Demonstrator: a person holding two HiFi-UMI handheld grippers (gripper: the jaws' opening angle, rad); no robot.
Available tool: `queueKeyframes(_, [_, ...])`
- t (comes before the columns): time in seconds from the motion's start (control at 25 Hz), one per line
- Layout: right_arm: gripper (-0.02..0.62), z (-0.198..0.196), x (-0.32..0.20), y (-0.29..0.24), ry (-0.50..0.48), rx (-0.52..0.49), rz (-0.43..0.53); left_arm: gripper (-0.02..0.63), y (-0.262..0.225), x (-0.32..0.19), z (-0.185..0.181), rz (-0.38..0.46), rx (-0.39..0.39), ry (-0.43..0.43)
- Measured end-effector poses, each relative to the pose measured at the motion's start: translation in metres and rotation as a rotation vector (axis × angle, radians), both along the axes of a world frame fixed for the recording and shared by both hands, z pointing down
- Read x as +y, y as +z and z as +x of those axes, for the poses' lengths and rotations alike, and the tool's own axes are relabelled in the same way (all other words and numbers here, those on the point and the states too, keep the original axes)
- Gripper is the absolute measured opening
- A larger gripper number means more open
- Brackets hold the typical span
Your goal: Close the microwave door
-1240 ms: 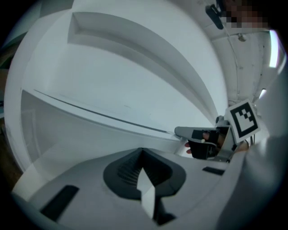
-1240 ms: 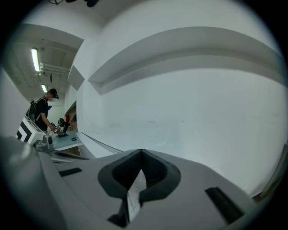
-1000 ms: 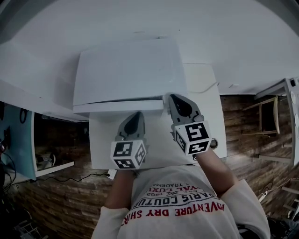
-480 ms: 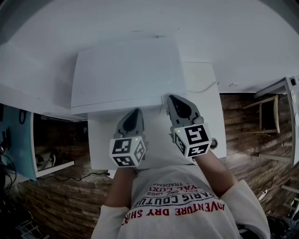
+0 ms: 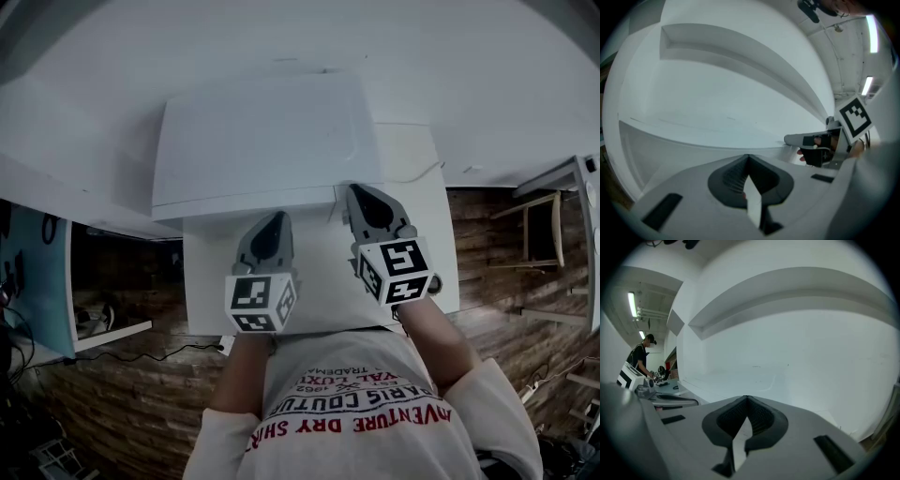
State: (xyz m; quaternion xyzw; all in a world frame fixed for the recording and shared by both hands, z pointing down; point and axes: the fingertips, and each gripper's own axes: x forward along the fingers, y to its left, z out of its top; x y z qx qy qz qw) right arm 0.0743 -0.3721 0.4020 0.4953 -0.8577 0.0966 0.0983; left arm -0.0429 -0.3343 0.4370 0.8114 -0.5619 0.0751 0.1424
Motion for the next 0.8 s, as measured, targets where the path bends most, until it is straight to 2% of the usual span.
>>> queueKeyframes(0.12, [0.008,-0.002,0.007,-0.006,0.009,-0.036,0.014,-0.003,-0.013,0.011,-0.008,0.041,0.001,0.010])
queueKeyframes(0.48, [0.008,-0.029,0.061,-0.015,0.059,-0.056,0.094,-0.003,-0.047,0.054,-0.053,0.161,0.022,-0.008])
queueKeyframes(0.8, [0.008,-0.043,0.115,-0.010,0.098,-0.069,0.146,-0.003,-0.051,0.099,-0.077,0.219,0.058,0.012])
